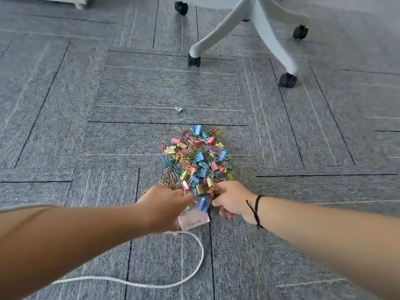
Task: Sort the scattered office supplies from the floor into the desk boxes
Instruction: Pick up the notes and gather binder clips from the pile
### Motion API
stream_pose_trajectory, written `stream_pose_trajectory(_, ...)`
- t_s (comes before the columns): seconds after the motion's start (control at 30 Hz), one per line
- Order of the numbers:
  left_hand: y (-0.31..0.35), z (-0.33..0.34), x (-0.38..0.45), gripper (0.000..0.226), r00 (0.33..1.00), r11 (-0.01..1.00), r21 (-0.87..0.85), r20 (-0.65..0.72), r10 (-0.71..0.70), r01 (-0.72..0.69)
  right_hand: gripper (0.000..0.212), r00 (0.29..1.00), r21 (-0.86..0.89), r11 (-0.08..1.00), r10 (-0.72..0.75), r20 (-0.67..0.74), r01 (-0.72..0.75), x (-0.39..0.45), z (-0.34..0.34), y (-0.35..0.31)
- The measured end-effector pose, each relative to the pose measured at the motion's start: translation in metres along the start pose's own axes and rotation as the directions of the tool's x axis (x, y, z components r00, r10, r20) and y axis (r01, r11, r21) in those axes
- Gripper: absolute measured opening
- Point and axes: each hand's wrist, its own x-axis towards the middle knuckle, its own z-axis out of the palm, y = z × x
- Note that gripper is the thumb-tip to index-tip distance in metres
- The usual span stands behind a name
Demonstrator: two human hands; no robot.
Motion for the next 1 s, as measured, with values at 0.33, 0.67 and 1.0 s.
stream_pose_trajectory(0.33,-0.006,0.007,0.007,0.076,0.994,0.988,0.118,-0.025,0.104,-0.101,0.087,0.977,-0.197,0.958,-0.210,0.023,0.211,0.026,-0.035,-0.031)
stream_pose_trajectory(0.67,-0.013,0.000,0.014,0.084,1.000,0.995,0.099,-0.001,0.019,-0.019,0.041,0.945,-0.571,0.796,-0.312,-0.102,0.201,0.026,-0.065,-0.010)
stream_pose_trajectory(1.0,-0.035,-0.010,0.027,0.092,0.969,0.967,0.064,-0.004,-0.247,0.247,0.045,0.939,-0.594,0.793,-0.295,-0.176,0.138,0.028,-0.054,-0.012)
